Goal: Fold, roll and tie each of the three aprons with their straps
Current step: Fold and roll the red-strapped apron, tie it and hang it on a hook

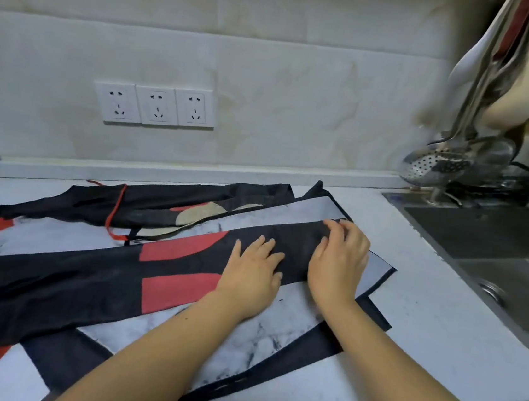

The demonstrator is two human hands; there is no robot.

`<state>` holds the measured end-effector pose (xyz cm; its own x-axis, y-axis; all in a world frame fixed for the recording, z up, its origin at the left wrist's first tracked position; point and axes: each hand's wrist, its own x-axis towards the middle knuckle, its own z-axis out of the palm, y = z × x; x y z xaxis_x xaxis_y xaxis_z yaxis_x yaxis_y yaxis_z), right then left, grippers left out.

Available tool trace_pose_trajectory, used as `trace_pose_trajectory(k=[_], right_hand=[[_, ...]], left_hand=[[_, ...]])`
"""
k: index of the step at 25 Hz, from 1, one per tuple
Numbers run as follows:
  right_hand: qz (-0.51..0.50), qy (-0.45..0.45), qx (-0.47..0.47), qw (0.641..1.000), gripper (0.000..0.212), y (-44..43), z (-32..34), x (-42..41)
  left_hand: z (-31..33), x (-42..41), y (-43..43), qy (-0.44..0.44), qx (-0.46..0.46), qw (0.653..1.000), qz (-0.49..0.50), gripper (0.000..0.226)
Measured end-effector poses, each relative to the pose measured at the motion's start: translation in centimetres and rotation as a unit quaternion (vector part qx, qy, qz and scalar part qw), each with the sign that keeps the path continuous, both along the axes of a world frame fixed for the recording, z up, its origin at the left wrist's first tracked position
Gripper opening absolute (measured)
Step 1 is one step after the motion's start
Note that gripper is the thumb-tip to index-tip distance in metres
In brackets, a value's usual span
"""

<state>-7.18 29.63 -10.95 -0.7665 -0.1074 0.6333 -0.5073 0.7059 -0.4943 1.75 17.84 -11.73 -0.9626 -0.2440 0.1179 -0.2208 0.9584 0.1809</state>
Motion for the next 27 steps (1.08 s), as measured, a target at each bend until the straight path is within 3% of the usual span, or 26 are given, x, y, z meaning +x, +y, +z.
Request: trace_pose_trajectory(k=[5, 7, 11, 14, 15, 17, 19, 24, 25, 27], right_hand=[[-0.064, -0.217, 0.024, 0.974, 0.043, 4.1, 0.7, -5.3], [-0.059, -0.253, 0.072, 0.963, 0.048, 5.0, 0.6, -6.7], [-0.064, -0.227, 0.228, 0.945, 0.055, 6.2, -0.2, -8.5], [-0.108, -0.184, 0.241, 0.947, 0.041, 6.3, -0.6, -7.4], [-0.095, -0.126, 0.221, 0.962, 0.036, 5.5, -0.7, -6.4], [0.055, -0.058, 0.230, 0.970, 0.042, 2.9, -1.1, -4.0], [0.193, -0.162, 0.279, 0.927, 0.053, 1.2, -1.6, -2.0], [0.057, -0.308, 0.384, 0.868, 0.064, 2.8, -1.1, -3.8], [0.040, -0.315, 0.385, 0.867, 0.063, 2.2, -0.4, -3.0], [0.075, -0.277, 0.338, 0.896, 0.057, -1.1, 0.7, -0.1]], left_hand=[[-0.1, -3.1, 1.8, -0.014, 0.013, 1.000, -0.011, 0.048], [-0.6, -3.3, 2.1, -0.002, 0.012, 1.000, -0.007, 0.048], [-1.6, -3.2, 1.8, 0.014, 0.018, 1.000, -0.013, 0.050], [-1.5, -3.2, 1.8, -0.013, 0.000, 1.000, -0.024, 0.052], [-1.5, -3.2, 1.8, -0.020, -0.005, 0.999, -0.026, 0.052], [-1.5, -3.2, 1.9, -0.022, -0.008, 0.999, -0.034, 0.053], [-1.5, -2.8, 1.9, -0.020, -0.001, 0.999, -0.047, 0.055], [-1.1, 0.5, 0.5, -0.050, -0.010, 0.998, -0.028, 0.054], [-0.9, 1.5, 0.3, -0.045, 0.002, 0.999, -0.018, 0.052], [-0.2, 3.2, -0.4, -0.015, 0.051, 0.999, -0.003, 0.049]])
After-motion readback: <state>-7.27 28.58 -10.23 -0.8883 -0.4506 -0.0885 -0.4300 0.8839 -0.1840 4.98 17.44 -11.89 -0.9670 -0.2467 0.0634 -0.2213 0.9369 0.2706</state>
